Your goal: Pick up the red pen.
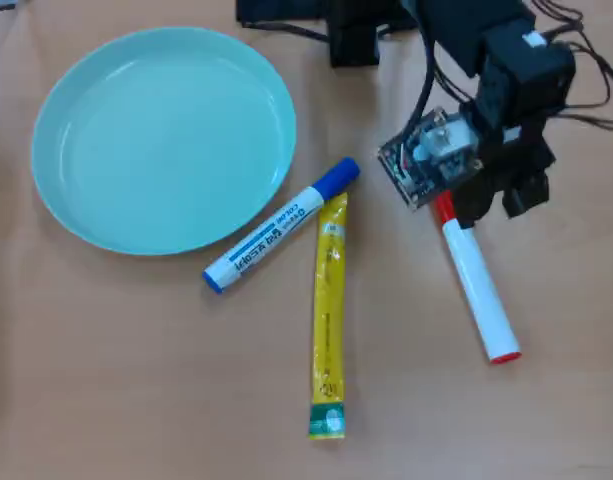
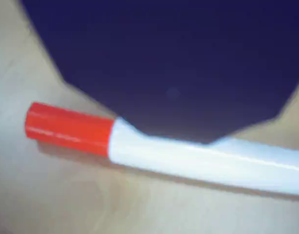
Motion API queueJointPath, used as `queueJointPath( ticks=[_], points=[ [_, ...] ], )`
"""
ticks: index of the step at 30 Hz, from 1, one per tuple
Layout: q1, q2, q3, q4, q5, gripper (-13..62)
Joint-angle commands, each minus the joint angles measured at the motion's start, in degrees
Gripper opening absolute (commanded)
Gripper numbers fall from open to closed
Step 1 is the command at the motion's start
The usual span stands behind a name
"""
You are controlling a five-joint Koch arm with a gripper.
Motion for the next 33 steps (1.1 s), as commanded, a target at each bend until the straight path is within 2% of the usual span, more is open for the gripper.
queueJointPath(
  ticks=[1, 8, 33],
  points=[
    [-0.18, -0.44, -3.96, -0.97, -3.08, 24.8],
    [-1.93, -3.60, -4.04, -3.16, -5.45, 29.5],
    [-1.67, -13.97, -3.87, -7.38, -4.48, 29.6]
  ],
)
